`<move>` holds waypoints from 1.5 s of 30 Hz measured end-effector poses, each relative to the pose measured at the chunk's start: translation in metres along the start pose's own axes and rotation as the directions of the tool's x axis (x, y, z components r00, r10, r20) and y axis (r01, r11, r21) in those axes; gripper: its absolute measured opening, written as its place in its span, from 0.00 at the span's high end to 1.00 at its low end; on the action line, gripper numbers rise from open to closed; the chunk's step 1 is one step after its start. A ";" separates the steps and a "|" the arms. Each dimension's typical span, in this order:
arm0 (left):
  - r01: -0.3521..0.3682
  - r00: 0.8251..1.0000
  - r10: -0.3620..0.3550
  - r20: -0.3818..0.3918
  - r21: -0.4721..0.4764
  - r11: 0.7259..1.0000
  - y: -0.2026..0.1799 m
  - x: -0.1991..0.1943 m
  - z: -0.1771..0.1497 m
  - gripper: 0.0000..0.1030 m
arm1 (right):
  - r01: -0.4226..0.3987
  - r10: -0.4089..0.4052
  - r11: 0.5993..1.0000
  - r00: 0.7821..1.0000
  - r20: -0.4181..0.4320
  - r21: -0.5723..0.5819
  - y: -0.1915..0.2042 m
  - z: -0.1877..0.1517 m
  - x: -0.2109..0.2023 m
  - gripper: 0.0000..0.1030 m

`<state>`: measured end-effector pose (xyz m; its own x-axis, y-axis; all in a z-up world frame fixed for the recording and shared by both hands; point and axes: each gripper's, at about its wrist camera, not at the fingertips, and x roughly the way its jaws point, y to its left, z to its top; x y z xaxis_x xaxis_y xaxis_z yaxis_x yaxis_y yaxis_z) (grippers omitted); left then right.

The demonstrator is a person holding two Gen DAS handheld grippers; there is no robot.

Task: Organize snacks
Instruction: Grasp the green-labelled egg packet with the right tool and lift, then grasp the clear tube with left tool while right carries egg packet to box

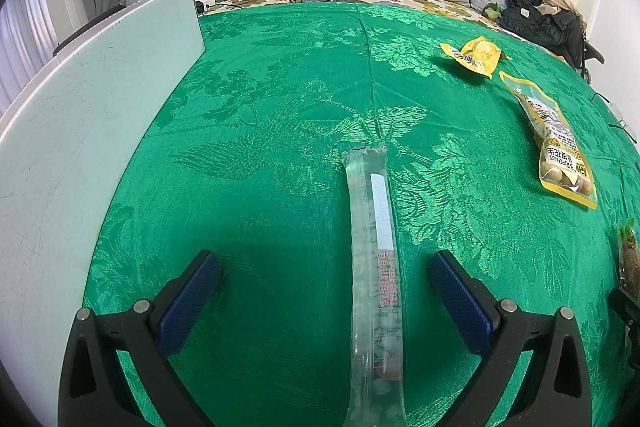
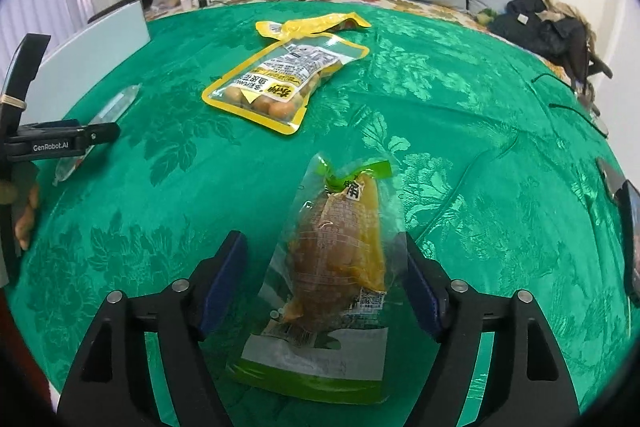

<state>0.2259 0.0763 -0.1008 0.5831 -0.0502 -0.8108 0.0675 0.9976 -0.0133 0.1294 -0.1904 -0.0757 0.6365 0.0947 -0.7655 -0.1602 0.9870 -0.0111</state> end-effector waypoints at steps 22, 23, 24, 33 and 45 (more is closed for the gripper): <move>0.000 1.000 0.000 0.000 0.000 1.000 0.000 0.000 0.000 0.00 | 0.000 0.000 1.000 1.000 0.002 -0.001 0.001 -0.001 0.001 0.24; 0.000 1.000 0.000 0.000 0.001 1.000 0.000 0.000 0.000 0.00 | 0.000 0.000 1.000 1.000 0.002 -0.001 0.001 -0.001 0.001 0.24; -0.001 1.000 0.001 0.000 0.001 1.000 0.000 0.000 0.000 0.00 | 0.000 0.000 1.000 1.000 0.002 -0.001 0.001 -0.001 0.001 0.24; 0.018 0.995 -0.016 -0.098 0.022 1.000 -0.003 0.001 0.006 0.00 | -0.035 0.035 0.999 0.989 -0.143 -0.001 -0.003 0.009 0.001 0.24; 0.246 0.962 -0.251 -0.111 -0.054 0.968 0.016 -0.062 -0.005 0.82 | -0.080 0.110 0.985 0.974 -0.196 0.151 -0.009 0.029 -0.033 0.45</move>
<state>0.1871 0.0954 -0.0538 0.4543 -0.2936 -0.8411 0.1653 0.9555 -0.2443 0.1318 -0.1988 -0.0315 0.4547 0.1750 -0.8733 -0.0948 0.9844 0.1479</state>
